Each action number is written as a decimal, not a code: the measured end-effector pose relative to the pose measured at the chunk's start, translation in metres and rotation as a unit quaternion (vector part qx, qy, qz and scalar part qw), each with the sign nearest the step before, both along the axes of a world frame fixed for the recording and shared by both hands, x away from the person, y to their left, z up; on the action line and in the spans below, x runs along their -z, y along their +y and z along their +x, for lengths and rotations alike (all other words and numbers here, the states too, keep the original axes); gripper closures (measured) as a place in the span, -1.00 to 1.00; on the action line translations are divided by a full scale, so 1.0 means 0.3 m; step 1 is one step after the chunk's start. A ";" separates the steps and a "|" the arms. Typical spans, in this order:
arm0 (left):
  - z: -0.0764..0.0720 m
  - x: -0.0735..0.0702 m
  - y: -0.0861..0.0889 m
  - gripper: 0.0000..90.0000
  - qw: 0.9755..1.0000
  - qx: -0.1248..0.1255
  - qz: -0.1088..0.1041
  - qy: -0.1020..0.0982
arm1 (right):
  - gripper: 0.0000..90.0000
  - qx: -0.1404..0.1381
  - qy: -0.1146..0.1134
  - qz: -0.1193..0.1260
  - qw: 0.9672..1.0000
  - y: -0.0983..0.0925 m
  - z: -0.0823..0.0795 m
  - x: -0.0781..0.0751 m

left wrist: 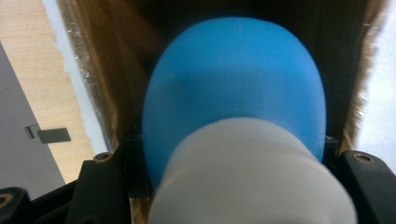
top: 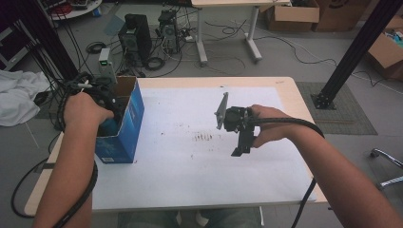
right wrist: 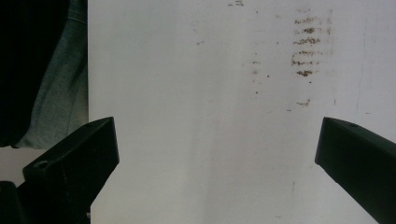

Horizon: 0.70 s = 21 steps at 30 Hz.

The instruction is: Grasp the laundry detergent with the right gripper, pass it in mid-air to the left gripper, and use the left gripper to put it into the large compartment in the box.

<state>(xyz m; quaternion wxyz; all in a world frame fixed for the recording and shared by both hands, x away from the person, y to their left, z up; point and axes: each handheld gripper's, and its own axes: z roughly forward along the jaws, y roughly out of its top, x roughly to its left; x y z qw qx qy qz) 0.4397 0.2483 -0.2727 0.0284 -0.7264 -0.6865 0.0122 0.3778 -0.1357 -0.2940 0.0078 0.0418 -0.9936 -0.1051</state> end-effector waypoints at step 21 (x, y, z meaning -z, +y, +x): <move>0.000 0.050 0.013 -0.16 1.000 -0.005 0.003 -0.008 | -1.00 0.004 0.007 0.011 1.000 0.002 0.004 0.016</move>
